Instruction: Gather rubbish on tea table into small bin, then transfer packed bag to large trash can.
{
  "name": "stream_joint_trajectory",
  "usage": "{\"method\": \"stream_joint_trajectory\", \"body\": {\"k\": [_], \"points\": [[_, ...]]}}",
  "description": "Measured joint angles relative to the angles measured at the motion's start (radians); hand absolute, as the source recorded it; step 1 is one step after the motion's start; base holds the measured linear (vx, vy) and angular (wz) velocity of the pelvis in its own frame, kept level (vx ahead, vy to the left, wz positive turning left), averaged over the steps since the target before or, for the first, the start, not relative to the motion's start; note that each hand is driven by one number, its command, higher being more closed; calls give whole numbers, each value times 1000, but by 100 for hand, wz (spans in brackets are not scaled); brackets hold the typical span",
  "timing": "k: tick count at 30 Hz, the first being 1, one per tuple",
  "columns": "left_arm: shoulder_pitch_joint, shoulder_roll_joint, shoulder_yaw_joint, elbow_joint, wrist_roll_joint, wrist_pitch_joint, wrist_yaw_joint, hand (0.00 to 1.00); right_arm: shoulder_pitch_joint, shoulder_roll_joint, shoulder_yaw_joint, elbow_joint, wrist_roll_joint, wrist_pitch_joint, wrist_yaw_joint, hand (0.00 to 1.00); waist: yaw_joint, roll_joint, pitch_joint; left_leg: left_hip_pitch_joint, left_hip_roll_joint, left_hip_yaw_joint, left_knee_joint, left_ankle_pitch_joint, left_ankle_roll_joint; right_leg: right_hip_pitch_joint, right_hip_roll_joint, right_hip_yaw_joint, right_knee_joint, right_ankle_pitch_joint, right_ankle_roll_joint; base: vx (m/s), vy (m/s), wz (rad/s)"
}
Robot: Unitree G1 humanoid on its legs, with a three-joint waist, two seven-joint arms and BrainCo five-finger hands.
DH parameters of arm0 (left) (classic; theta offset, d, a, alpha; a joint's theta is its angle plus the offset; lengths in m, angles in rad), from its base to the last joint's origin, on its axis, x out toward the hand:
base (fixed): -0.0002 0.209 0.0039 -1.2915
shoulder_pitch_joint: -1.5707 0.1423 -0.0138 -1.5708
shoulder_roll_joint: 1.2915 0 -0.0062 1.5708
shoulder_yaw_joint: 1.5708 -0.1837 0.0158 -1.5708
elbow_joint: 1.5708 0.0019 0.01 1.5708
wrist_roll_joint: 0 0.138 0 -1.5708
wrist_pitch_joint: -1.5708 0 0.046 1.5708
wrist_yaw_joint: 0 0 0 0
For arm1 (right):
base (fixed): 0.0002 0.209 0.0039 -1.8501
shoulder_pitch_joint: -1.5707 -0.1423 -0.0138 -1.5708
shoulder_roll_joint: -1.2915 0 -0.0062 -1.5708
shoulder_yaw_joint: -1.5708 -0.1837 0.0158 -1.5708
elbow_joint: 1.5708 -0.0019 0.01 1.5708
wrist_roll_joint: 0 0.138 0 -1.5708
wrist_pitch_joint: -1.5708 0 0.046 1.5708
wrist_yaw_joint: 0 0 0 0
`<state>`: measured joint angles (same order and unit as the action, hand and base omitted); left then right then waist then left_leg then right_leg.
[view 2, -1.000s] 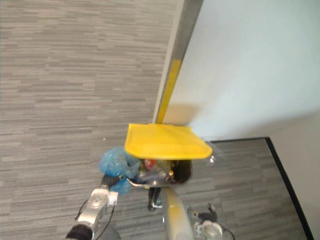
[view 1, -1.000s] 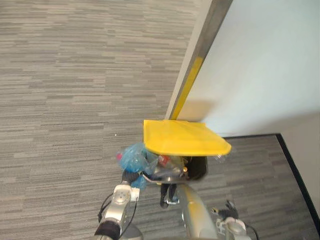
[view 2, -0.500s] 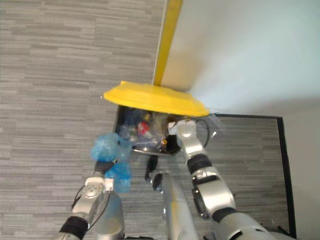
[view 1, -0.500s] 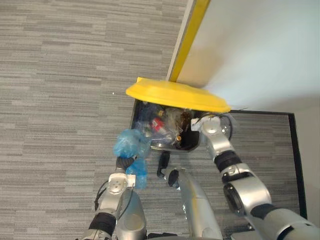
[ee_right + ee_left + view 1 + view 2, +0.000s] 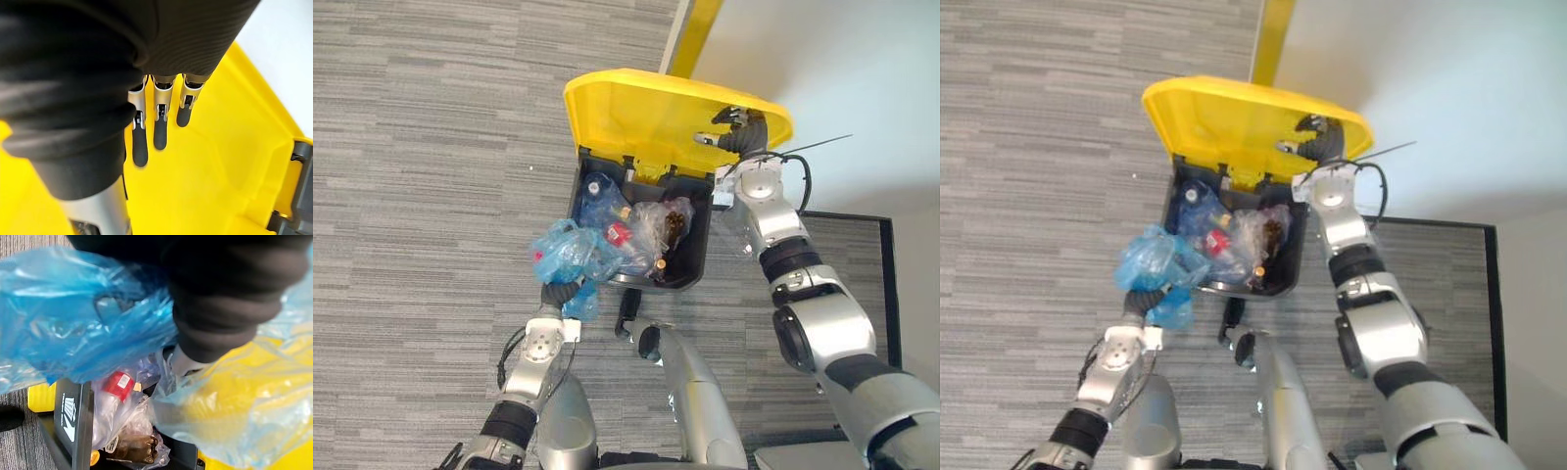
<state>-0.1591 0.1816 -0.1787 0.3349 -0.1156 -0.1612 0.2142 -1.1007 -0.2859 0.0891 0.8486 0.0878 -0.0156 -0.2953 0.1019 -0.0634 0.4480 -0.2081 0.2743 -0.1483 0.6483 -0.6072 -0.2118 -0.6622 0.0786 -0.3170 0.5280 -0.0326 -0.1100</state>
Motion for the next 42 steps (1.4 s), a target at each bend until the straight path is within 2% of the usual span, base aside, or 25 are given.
{"method": "stream_joint_trajectory", "body": {"k": [11,13,16,22,28,31,33,41,42], "points": [[-49,-1,-69,-273,-45,-4,0,100,0,-39,42,0,0,22,17,0,-22,-2,1,0,-33,-8,21,0,1,0,-43,4,46,-8,-1,15,41,6],[-90,-5,-97,-352,-45,-25,0,100,-1,-40,43,0,0,22,20,0,-31,-2,1,0,-40,-13,27,-1,1,0,-50,4,49,-9,0,11,37,8],[-141,-9,-120,-405,-42,-45,2,100,-1,-45,61,0,-1,22,25,0,-41,-2,1,1,-47,-14,33,-2,4,-1,-58,7,59,-10,-1,5,27,2],[-247,-19,-138,-444,-1,-50,45,100,-2,-73,81,-5,-4,24,59,0,-53,-2,1,6,-55,-13,34,-3,6,-5,-60,16,62,-18,9,2,16,-2],[-317,-20,-137,-444,37,-49,71,100,-21,-77,81,-7,-7,25,60,0,-70,-1,1,-3,-55,-13,33,-5,7,-18,-60,16,62,-25,0,6,3,0],[-360,-20,-134,-431,51,-48,86,100,-21,-79,82,-8,-8,26,62,0,-93,0,2,-9,-54,-18,31,-5,7,-20,-60,14,61,-18,-13,40,35,4],[-391,-19,-132,-401,56,-47,87,100,-21,-90,82,-14,-8,26,62,0,-94,0,2,-21,-55,-21,34,-5,7,-28,-60,15,62,-15,-17,21,30,5],[-526,13,-74,-68,79,20,99,100,-36,-127,90,-53,-9,25,61,0,-99,7,6,-58,-58,-14,36,-5,6,-70,-61,22,64,-1,-37,12,15,-2],[-542,35,-74,-15,99,28,100,100,-39,-128,93,-56,-10,24,60,0,-100,7,6,-64,-58,-13,37,-4,6,-76,-61,23,64,-1,-38,0,0,0]]}}
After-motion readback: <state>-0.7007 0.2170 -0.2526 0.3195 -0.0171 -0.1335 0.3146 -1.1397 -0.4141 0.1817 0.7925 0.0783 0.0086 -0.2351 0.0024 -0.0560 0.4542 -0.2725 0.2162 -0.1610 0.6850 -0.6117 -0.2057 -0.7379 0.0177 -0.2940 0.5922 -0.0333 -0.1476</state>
